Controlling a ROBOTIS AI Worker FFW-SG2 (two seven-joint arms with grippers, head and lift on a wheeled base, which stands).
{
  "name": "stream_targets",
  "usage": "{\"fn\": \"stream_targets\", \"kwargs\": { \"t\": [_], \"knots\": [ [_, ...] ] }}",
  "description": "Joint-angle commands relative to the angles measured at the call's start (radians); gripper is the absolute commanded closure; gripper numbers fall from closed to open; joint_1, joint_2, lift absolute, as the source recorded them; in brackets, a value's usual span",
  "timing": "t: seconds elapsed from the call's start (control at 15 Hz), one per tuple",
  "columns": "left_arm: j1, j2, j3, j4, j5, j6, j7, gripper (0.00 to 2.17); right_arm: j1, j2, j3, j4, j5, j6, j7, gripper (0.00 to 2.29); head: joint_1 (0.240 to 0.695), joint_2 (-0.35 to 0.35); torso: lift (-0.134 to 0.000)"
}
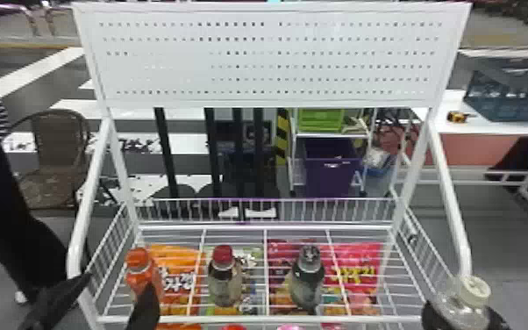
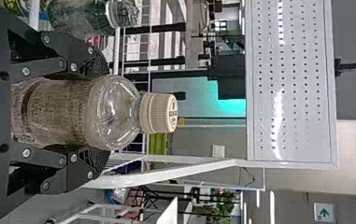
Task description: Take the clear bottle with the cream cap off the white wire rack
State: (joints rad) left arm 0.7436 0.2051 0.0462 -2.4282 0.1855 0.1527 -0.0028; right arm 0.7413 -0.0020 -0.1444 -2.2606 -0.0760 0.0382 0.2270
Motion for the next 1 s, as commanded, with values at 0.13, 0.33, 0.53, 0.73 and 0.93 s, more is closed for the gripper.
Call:
{"fn": "stream_targets", "kwargs": {
  "t": [0.13,0.33,0.53,0.73,0.93],
  "knots": [
    [-0.003,0.0,-0.014,-0.003,-0.003,0.006,0.001,0.13,0.069,0.003,-0.023,-0.053,-0.024,-0.03,-0.002,1.32,0.499,0.0,0.0],
    [-0.001,0.0,-0.019,-0.008,-0.004,0.006,0.001,0.13,0.07,0.003,-0.023,-0.068,-0.025,-0.024,0.0,1.32,0.499,0.0,0.0],
    [0.0,0.002,-0.017,-0.012,-0.004,0.003,0.001,0.13,0.07,0.003,-0.02,-0.074,-0.025,-0.017,0.0,1.32,0.499,0.0,0.0],
    [0.0,0.002,-0.019,-0.017,-0.004,0.009,0.001,0.13,0.072,0.003,-0.021,-0.079,-0.027,-0.008,0.0,1.32,0.499,0.0,0.0],
    [0.003,0.002,-0.019,-0.022,-0.004,0.012,0.001,0.13,0.078,0.003,-0.023,-0.083,-0.027,0.004,0.0,1.32,0.499,0.0,0.0]
  ]
}}
